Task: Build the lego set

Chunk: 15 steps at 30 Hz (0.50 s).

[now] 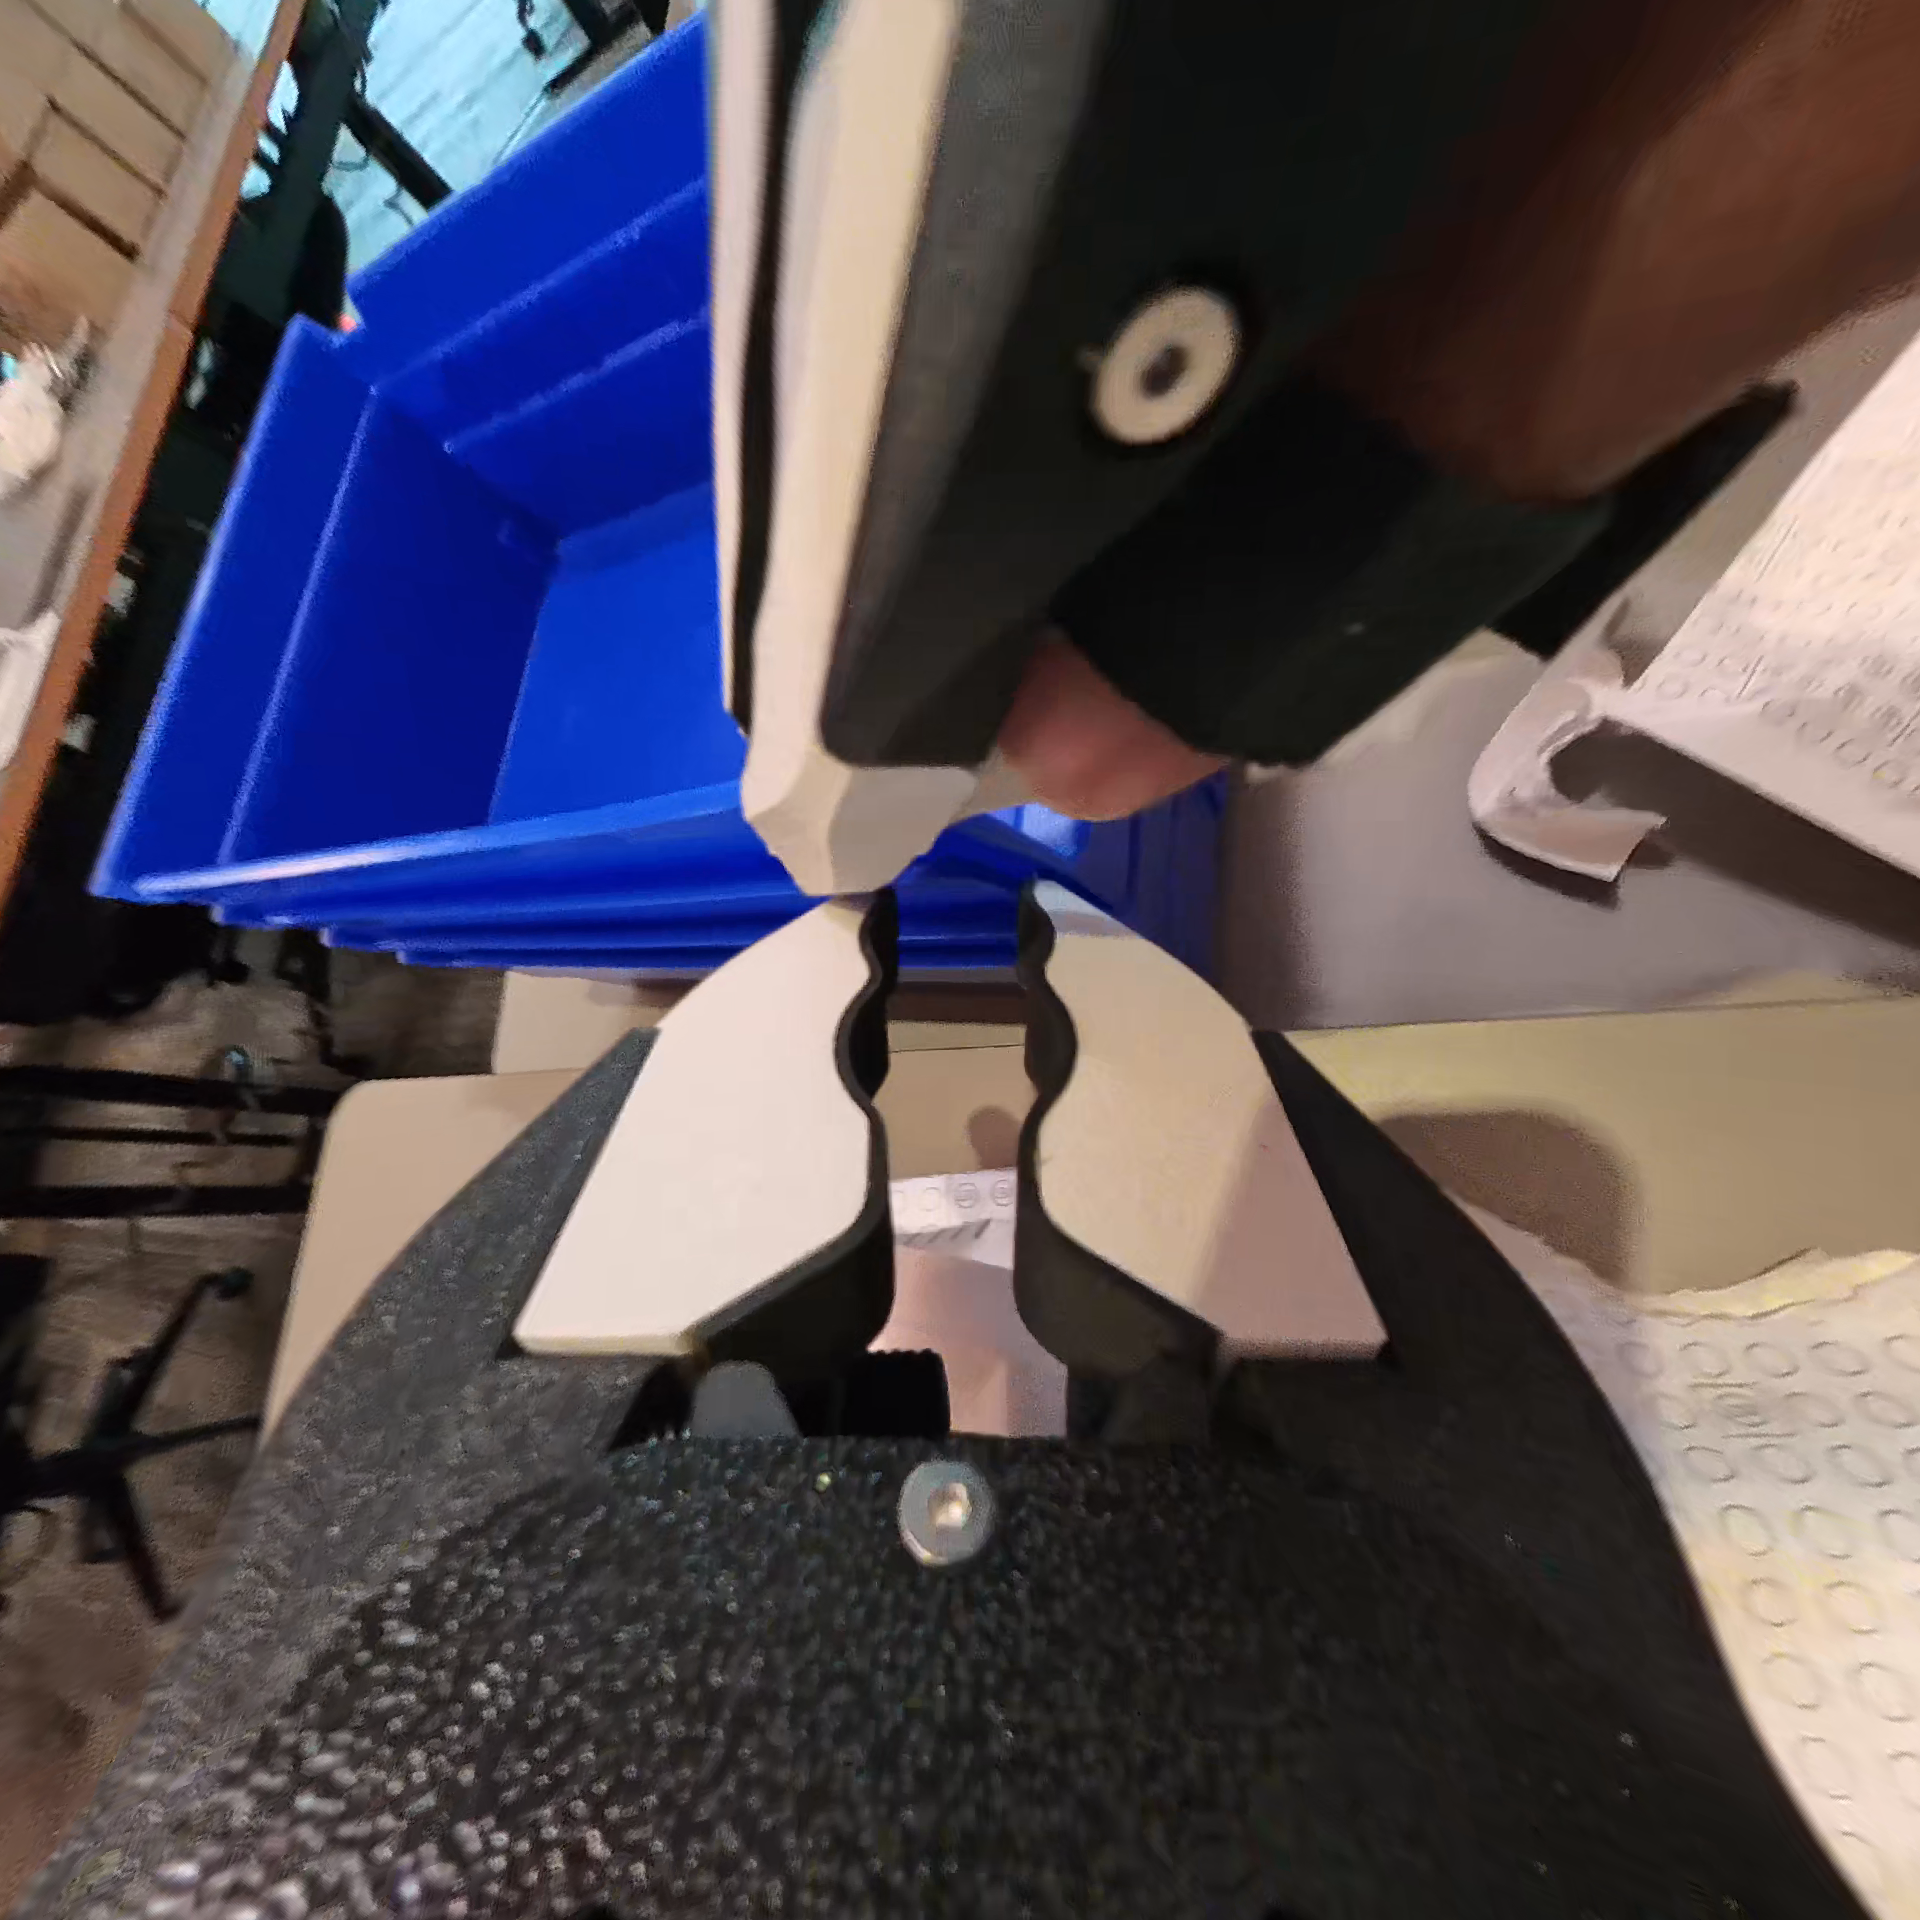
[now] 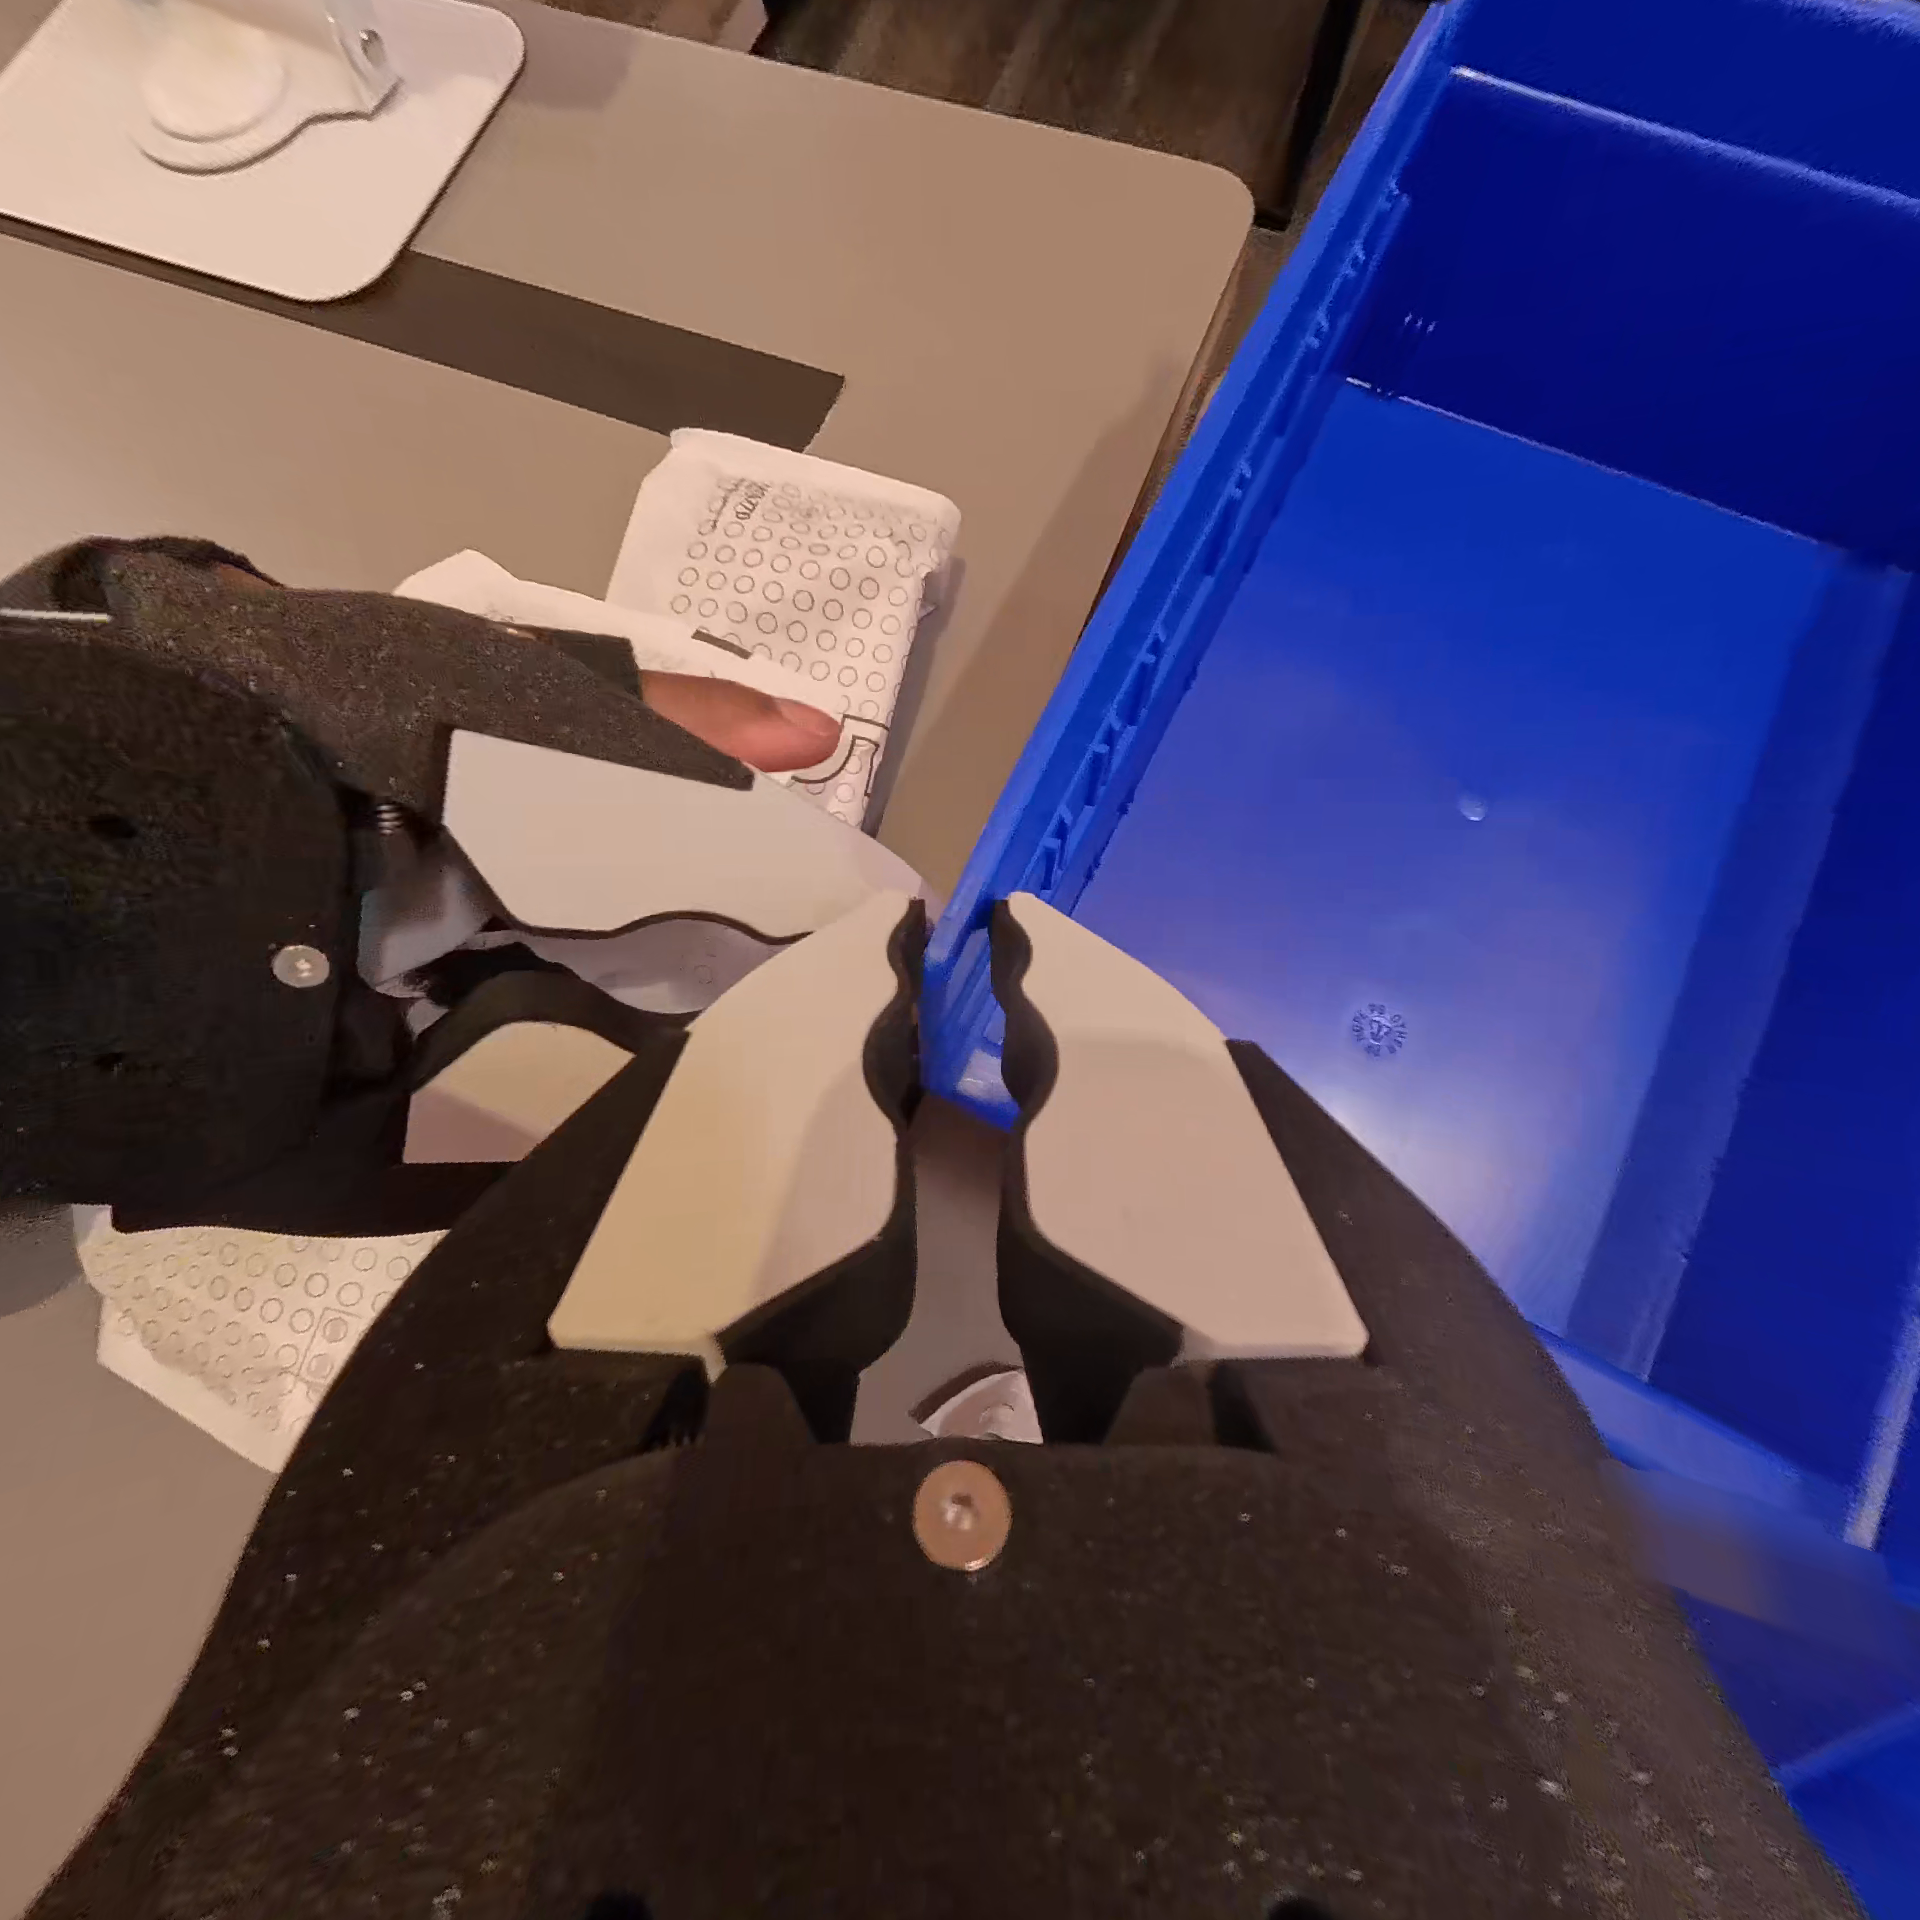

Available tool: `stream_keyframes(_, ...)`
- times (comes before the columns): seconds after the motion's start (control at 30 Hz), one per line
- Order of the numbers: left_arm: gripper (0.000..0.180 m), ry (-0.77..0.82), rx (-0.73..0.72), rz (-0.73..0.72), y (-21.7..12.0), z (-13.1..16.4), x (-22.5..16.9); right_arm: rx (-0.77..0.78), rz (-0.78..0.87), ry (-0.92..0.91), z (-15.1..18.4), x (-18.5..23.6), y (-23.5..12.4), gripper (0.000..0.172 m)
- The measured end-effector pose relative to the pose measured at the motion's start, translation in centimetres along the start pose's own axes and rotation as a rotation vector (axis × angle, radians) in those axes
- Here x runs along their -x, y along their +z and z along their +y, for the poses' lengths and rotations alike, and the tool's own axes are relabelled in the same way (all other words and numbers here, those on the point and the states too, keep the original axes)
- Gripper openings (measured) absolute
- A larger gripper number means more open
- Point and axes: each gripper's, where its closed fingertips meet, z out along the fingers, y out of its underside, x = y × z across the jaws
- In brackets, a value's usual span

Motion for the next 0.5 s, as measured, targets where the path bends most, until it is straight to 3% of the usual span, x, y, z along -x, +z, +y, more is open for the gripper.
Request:
stream_keyframes(0.2,0.023,0.132,-0.049,-0.032,-0.1,-0.5,0.8,-0.069,0.047,0.023,-1.2,-0.7,-0.4,0.009)
stream_keyframes(0.3,0.018,0.156,-0.141,-0.02,-0.9,-1.8,0.9,-0.067,0.047,0.016,-1.2,-0.7,-0.4,0.009)
stream_keyframes(0.5,0.019,0.288,-0.122,-0.008,-0.1,-1.6,0.2,-0.085,0.037,0.018,-1.3,-0.8,-0.5,0.009)
